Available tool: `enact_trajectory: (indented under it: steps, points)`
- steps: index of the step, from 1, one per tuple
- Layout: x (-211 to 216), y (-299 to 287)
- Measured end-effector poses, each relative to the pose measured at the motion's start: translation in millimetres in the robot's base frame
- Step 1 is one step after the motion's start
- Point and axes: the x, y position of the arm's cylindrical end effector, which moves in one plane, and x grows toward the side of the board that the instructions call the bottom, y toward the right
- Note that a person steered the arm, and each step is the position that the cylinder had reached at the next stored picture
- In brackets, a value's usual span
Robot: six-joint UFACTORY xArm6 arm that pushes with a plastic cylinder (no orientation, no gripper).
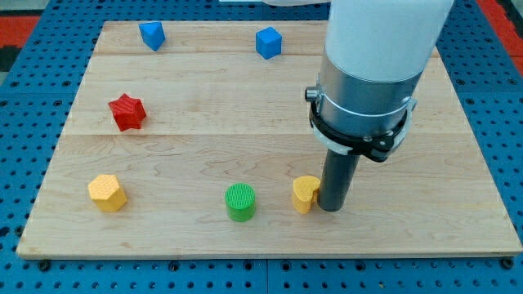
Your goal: Slide the green star into the yellow heart
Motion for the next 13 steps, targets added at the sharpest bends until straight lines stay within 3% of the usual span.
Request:
enact_trajectory:
  steps: [1,2,5,6,8,11,12,13]
  points:
    - [-0.2,-40.6]
    - [-7.0,-11.0]
    - [-79.7,171.0]
    - [-118.9,164.9]
    - [-144.9,63.1]
    - [-215.7,145.0]
    - [-249.0,106.7]
    - [-263.4,16.7]
